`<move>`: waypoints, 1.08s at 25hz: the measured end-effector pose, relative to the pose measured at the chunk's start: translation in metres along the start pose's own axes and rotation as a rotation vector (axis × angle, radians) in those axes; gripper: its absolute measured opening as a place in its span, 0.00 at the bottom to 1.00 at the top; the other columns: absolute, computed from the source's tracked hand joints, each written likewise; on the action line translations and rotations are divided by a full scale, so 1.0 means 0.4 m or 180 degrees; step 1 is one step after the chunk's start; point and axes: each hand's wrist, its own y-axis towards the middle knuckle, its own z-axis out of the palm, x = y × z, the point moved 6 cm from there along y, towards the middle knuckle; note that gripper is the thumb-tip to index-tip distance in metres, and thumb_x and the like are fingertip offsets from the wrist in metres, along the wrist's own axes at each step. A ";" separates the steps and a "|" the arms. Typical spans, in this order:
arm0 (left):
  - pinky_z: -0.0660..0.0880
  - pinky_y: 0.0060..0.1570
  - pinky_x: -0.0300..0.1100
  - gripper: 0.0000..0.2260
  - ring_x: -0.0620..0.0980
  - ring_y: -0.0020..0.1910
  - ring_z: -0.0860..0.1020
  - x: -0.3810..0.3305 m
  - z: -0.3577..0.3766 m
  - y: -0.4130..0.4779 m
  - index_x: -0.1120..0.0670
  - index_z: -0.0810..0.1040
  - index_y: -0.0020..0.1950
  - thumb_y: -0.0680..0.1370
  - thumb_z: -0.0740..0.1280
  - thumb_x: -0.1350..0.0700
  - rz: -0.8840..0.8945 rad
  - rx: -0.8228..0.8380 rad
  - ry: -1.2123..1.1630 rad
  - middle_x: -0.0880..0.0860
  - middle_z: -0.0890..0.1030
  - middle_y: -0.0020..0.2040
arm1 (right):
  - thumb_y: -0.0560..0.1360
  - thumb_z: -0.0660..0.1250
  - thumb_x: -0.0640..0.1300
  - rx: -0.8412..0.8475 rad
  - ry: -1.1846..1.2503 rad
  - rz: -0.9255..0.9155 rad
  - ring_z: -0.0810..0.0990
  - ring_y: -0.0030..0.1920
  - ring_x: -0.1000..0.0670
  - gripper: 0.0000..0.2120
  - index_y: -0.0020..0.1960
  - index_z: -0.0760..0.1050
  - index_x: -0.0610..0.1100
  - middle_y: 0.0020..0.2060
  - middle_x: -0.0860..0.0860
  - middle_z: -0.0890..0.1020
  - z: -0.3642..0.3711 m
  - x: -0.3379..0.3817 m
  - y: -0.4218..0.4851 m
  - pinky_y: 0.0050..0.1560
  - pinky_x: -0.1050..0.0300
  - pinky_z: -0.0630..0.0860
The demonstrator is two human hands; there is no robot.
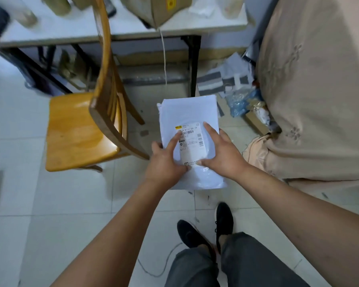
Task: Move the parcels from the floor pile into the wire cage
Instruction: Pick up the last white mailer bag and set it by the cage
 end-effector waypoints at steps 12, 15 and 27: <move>0.78 0.58 0.50 0.41 0.49 0.55 0.68 -0.413 -0.231 -0.165 0.28 0.57 0.76 0.72 0.77 0.46 0.0865 0.0323 0.0556 0.50 0.62 0.64 | 0.67 0.81 0.56 -0.0834 0.0260 0.0085 0.61 0.78 0.47 0.55 0.82 0.47 0.63 0.79 0.47 0.61 -0.384 0.122 -0.317 0.72 0.54 0.64; 0.77 0.58 0.48 0.42 0.49 0.55 0.68 -0.513 -0.204 -0.178 0.28 0.57 0.76 0.72 0.78 0.46 0.1061 0.0463 0.0612 0.49 0.63 0.64 | 0.68 0.81 0.55 -0.1042 0.0386 0.0212 0.62 0.77 0.47 0.55 0.82 0.48 0.61 0.78 0.47 0.61 -0.452 0.081 -0.375 0.71 0.56 0.63; 0.76 0.63 0.50 0.45 0.50 0.58 0.73 -0.971 0.027 -0.219 0.30 0.58 0.78 0.68 0.79 0.47 0.1868 0.0726 0.0886 0.50 0.64 0.59 | 0.67 0.81 0.55 -0.1735 0.0499 0.0727 0.63 0.77 0.48 0.56 0.83 0.49 0.57 0.79 0.49 0.60 -0.772 -0.193 -0.593 0.68 0.61 0.62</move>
